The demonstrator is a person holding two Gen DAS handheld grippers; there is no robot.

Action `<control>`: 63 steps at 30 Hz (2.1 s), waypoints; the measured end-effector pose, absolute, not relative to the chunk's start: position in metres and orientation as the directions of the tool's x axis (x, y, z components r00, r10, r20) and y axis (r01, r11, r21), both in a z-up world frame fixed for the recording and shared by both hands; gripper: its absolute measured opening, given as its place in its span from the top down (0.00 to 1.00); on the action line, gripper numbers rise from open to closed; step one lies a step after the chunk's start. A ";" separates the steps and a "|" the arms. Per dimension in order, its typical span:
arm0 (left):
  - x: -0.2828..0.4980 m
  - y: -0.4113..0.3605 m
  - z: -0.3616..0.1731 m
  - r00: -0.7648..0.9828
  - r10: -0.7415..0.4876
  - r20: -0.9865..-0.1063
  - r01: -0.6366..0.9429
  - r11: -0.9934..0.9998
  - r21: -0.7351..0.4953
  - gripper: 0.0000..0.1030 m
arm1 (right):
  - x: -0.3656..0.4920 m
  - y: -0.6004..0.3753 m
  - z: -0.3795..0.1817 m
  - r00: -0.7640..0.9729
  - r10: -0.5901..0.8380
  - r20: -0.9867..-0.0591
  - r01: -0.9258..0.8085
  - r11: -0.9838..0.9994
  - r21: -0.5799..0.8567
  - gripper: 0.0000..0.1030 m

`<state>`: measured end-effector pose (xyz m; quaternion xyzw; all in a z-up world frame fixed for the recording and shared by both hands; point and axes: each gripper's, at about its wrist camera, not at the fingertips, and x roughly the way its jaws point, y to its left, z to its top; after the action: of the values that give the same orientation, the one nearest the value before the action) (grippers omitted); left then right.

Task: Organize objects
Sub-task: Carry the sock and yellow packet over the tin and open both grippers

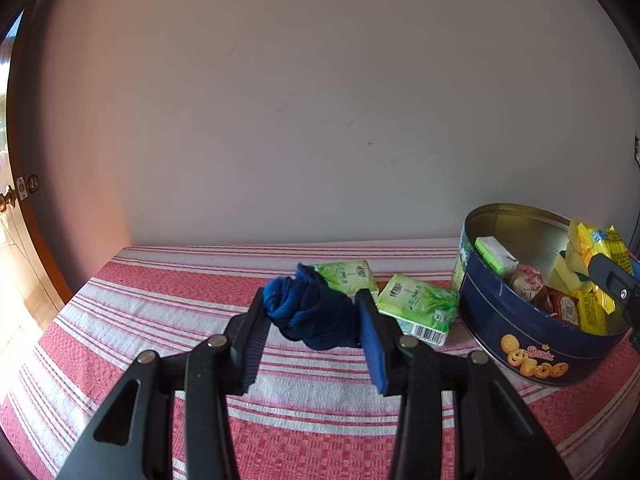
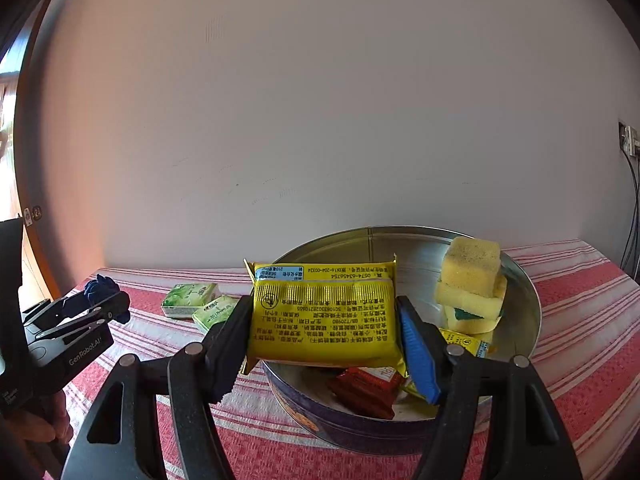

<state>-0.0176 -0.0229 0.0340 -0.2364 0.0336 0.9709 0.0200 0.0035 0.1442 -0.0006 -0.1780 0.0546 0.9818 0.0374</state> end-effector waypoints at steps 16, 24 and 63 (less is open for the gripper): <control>0.000 0.047 0.062 -0.908 0.100 -0.406 -0.136 -0.989 0.060 0.59 | 0.025 0.179 0.018 -0.957 0.112 -0.266 -0.137 -0.988 0.077 0.31; -0.005 0.088 0.068 -0.907 0.147 -0.394 -0.191 -0.979 0.073 0.59 | 0.019 0.202 0.022 -0.955 0.181 -0.237 -0.197 -0.979 0.049 0.31; -0.071 0.159 0.036 -0.818 0.192 -0.542 -0.264 -0.963 0.058 0.59 | -0.040 0.240 -0.009 -0.880 0.269 -0.391 -0.291 -0.957 -0.002 0.31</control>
<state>-0.0707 0.1587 0.0361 -0.2766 0.0653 0.9512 0.1199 -0.0405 0.2396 -0.0094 -0.1975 0.0281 0.9692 0.1444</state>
